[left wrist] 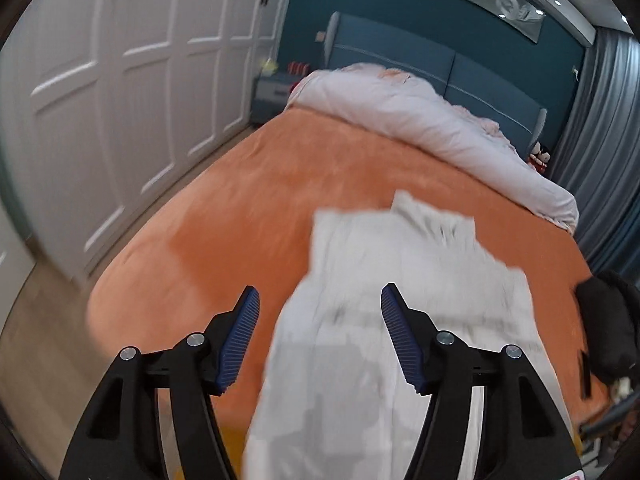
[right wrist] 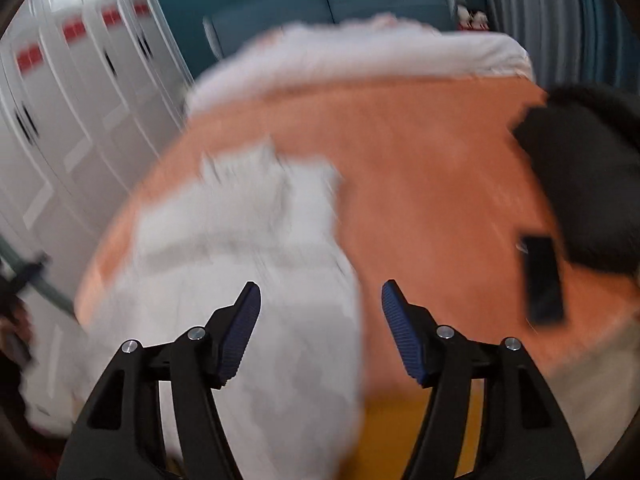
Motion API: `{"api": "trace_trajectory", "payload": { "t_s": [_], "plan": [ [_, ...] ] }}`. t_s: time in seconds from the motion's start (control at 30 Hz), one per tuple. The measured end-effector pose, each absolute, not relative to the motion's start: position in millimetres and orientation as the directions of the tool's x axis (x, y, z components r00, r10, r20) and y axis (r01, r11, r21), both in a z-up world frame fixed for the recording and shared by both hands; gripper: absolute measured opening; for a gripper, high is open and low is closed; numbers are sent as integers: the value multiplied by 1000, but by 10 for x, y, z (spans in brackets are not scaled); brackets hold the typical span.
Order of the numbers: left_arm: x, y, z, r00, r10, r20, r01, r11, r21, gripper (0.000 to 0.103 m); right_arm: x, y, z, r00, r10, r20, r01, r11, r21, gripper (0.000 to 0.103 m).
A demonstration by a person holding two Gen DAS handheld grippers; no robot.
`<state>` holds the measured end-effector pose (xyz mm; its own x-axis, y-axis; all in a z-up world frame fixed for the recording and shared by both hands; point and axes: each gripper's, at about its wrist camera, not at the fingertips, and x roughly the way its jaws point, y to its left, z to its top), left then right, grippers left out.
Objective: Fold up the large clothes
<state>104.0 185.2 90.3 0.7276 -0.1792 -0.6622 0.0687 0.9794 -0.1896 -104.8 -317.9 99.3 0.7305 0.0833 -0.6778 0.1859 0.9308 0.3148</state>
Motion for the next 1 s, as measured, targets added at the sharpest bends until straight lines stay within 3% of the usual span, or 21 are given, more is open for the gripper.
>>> {"api": "trace_trajectory", "payload": {
  "t_s": [0.1, 0.2, 0.23, 0.3, 0.4, 0.57, 0.77, 0.83, 0.93, 1.0],
  "plan": [
    [1719, 1482, 648, 726, -152, -671, 64, 986, -154, 61, -228, -2888, 1046, 788, 169, -593, 71, 930, 360, 62],
    [2295, 1191, 283, 681, -166, -713, 56, 983, -176, 61, 734, -2463, 920, 768, 256, -588, -35, 932, 361, 61],
    [2510, 1112, 102, 658, -168, -734, 44, 982, -185, 61, 945, -2360, 869, 756, 276, -593, -51, 929, 367, 61],
    [2753, 1067, -165, 629, -149, -763, 10, 983, -184, 60, 1576, -2074, 687, 714, 315, -625, -89, 926, 366, 49],
    [2905, 1035, -499, 607, -132, -784, -24, 983, -185, 58, 2312, -1693, 434, 673, 299, -677, -106, 944, 312, 47],
    [3019, 1064, -1025, 574, -106, -812, -24, 989, -146, 61, 3250, -1306, 46, 610, 293, -737, -110, 952, 286, 46],
    [2915, 1056, -1155, 625, -92, -775, -16, 991, -130, 61, 3918, -1136, -534, 511, 308, -802, -56, 944, 326, 49],
    [2907, 1058, -1178, 631, -92, -770, -16, 991, -132, 61, 4022, -1079, -648, 479, 337, -811, -74, 936, 345, 9],
    [2896, 1062, -1195, 640, -96, -763, -15, 990, -138, 61, 4002, -1396, -550, 596, 396, -699, -16, 876, 482, 5],
    [2894, 1051, -1209, 643, -92, -760, -14, 991, -132, 61, 4005, -1575, -707, 612, 358, -705, 45, 874, 483, 5]
  ]
}}
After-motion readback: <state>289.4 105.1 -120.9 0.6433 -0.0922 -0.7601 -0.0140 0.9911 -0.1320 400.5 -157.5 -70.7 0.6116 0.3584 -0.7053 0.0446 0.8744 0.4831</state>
